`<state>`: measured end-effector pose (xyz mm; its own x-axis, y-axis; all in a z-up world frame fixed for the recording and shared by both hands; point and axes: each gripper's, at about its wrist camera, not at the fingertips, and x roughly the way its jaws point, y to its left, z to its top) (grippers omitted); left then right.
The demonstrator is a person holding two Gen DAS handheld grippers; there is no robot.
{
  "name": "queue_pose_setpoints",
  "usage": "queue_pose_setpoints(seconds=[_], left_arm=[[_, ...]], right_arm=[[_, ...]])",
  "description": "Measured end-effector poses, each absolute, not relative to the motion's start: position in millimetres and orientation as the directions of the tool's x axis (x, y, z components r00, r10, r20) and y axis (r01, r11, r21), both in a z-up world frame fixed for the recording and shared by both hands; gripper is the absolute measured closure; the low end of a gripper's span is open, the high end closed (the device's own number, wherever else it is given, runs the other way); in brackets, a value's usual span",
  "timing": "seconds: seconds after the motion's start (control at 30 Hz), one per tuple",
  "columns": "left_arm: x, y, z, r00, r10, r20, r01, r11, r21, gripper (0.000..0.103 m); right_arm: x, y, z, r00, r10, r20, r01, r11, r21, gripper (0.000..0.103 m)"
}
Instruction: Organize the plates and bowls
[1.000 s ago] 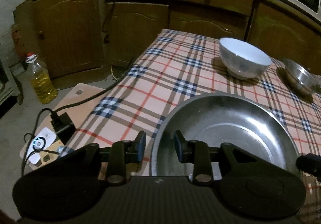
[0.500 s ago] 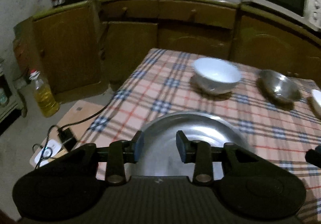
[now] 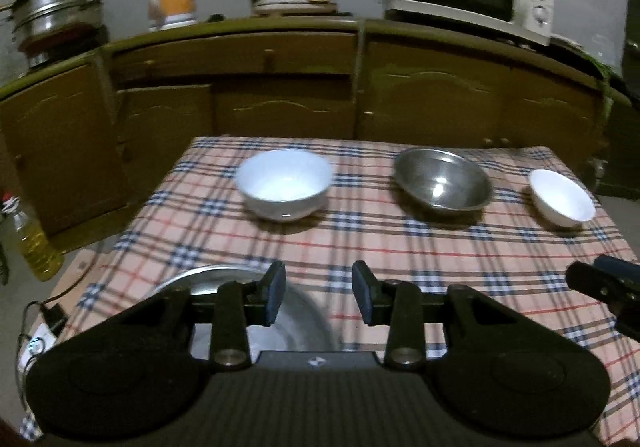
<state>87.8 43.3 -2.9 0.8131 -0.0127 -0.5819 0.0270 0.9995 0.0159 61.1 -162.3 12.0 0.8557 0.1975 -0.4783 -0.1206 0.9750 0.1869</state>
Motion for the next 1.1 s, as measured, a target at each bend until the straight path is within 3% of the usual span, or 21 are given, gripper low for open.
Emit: queue_pose_setpoints(seconds=[0.3, 0.4, 1.1], left_arm=[[107.0, 0.1, -4.5, 0.807, -0.06, -0.587, 0.078, 0.997, 0.006, 0.062], [117.9, -8.1, -5.4, 0.803, -0.07, -0.591, 0.078, 0.997, -0.011, 0.059], [263.2, -32.9, -46.5, 0.759, -0.055, -0.649, 0.036, 0.998, -0.042, 0.042]], right_arm=[[79.4, -197.4, 15.7, 0.866, 0.174, -0.469, -0.086, 0.975, 0.204, 0.047], [90.9, -206.7, 13.3, 0.863, 0.171, -0.475, -0.076, 0.974, 0.212, 0.041], [253.8, -235.2, -42.2, 0.786, 0.155, -0.599, 0.057, 0.946, 0.32, 0.038]])
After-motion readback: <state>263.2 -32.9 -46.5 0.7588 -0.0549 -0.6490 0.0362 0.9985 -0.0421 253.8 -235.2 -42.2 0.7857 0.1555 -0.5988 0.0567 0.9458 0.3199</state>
